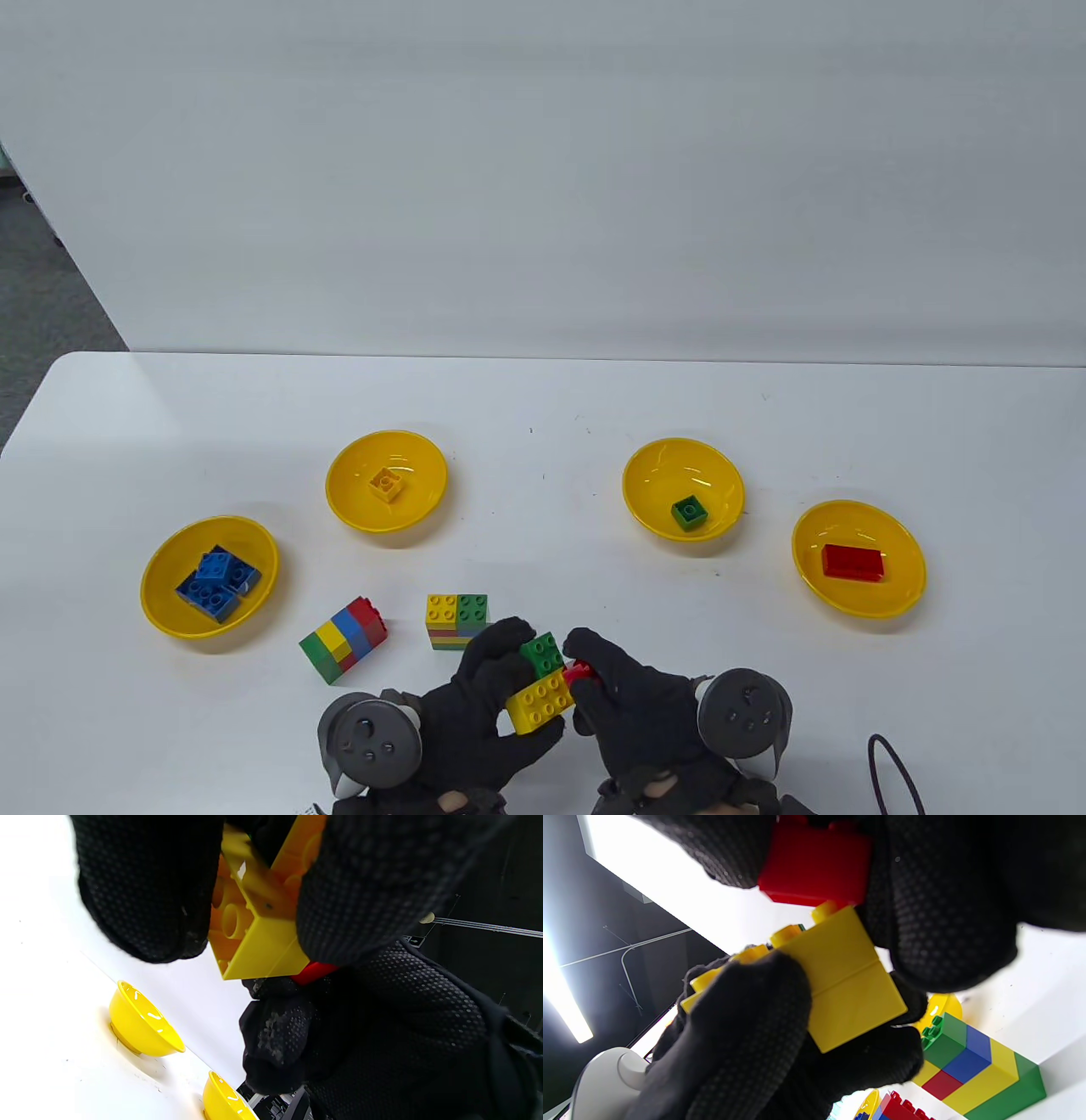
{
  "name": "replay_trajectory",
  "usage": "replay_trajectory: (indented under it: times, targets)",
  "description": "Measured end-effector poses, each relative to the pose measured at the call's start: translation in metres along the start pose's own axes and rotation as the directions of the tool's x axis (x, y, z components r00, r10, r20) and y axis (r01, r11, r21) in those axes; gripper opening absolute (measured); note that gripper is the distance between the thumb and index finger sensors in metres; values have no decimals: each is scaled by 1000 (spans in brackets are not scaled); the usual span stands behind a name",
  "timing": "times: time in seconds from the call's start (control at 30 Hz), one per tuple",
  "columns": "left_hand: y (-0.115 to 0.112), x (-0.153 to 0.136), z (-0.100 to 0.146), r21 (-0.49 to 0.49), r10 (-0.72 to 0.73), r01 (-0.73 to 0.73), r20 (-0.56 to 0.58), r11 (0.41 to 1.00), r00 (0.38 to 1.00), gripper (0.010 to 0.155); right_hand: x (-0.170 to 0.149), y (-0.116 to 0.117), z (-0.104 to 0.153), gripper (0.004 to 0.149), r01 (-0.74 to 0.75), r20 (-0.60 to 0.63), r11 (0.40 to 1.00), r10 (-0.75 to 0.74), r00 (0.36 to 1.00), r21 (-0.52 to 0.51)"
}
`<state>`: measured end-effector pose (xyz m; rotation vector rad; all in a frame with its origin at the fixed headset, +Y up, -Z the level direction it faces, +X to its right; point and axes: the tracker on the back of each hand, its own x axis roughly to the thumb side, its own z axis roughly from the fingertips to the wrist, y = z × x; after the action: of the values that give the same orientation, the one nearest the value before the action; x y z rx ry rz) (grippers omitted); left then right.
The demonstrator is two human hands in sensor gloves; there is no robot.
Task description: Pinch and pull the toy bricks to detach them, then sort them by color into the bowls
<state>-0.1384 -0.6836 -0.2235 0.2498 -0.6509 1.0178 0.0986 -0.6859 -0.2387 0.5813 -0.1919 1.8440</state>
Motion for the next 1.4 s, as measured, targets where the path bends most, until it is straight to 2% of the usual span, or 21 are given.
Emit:
replay_trajectory:
  times: [0.23,0.37,0.47,0.57,0.6,0.63,0.7,0.73,0.83,0.87,1.03,1.1,1.27,1.4]
  targets:
    - [3,-2,1,-7,56,-55,43,998,998,69,-2,-4,0,64,116,29,992,-118,993,57]
    - [4,-3,2,-8,58,-57,53,998,997,69,2,-5,1,69,74,61,995,-78,995,69]
    - [4,-5,2,-5,54,-54,46,999,997,69,3,-10,0,68,58,50,997,-60,997,41]
    - [7,-5,2,1,56,-56,43,998,998,69,7,-42,-10,65,-79,58,994,84,995,-73]
    - [8,-5,3,3,58,-59,45,998,997,69,7,-64,-17,63,-208,43,969,216,976,-134]
    - [9,-4,2,3,60,-60,45,998,997,69,5,-78,-22,62,-281,16,947,287,958,-157]
    - [10,-4,2,2,60,-60,45,998,997,69,-3,-112,-32,61,-464,-52,851,466,883,-245]
    - [10,-5,2,2,61,-61,44,998,997,69,-13,-131,-40,60,-558,-127,792,544,829,-249]
    - [11,-5,2,-2,65,-65,40,998,997,69,-44,-168,-53,60,-723,-305,669,661,686,-175]
    - [11,-6,2,-3,64,-64,40,998,997,69,-62,-181,-58,59,-783,-364,615,712,601,-90]
    - [11,-9,2,-10,73,-73,29,997,997,69,-110,-202,-61,59,-846,-481,515,782,396,140]
    - [11,-11,2,-12,82,-81,23,997,996,69,-123,-204,-59,59,-840,-509,513,778,368,176]
    - [11,-12,1,-13,87,-86,16,996,996,69,-139,-210,-52,61,-830,-561,531,745,361,171]
    - [10,-12,1,-21,86,-86,6,996,996,68,-131,-213,-49,65,-842,-576,530,721,386,99]
